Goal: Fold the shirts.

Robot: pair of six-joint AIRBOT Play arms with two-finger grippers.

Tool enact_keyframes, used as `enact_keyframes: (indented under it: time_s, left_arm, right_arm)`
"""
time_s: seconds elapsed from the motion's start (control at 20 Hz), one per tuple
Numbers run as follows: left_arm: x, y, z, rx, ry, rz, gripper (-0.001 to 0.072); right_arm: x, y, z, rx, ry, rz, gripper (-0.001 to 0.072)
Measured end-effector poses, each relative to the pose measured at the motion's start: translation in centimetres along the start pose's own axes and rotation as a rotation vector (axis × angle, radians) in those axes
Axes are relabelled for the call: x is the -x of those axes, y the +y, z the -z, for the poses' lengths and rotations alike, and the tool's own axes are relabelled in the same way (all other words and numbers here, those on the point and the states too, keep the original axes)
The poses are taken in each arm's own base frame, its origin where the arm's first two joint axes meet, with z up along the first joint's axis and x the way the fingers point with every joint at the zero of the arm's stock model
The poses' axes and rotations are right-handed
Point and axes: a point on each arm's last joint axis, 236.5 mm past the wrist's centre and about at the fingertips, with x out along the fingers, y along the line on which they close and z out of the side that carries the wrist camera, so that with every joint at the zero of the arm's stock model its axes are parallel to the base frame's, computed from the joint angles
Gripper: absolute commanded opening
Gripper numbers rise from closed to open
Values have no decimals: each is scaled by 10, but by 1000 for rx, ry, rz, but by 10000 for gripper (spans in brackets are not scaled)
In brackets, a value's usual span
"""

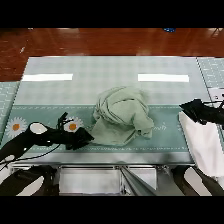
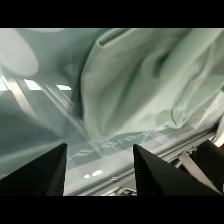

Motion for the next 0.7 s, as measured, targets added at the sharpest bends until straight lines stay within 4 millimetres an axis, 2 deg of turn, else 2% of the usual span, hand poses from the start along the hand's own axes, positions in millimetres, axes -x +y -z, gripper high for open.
enact_keyframes:
  time_s: [0.15,0.2,0.25,0.3,0.35,0.5,0.7]
  left_arm:
    - [-19,-17,-11,-25,-11,10,502]
    - [-24,-24,-18,-45,-26,9,358]
    - [-28,-30,-28,-65,-47,5,51]
    - [-31,-36,-38,-97,-69,-2,21]
    - [-33,-46,-47,-130,-85,5,20]
    - [-30,-83,-58,-231,-85,59,21]
    - [-21,-107,-70,-288,-100,100,20]
  right_arm:
    - [0,2,4,3,15,-10,405]
    - [0,2,6,5,22,-13,405]
    - [0,2,8,7,31,-12,406]
    - [0,2,13,13,51,-10,405]
    - [0,0,19,19,77,-6,405]
    - [-5,-4,45,27,164,1,405]
    - [-20,2,109,79,362,-2,405]
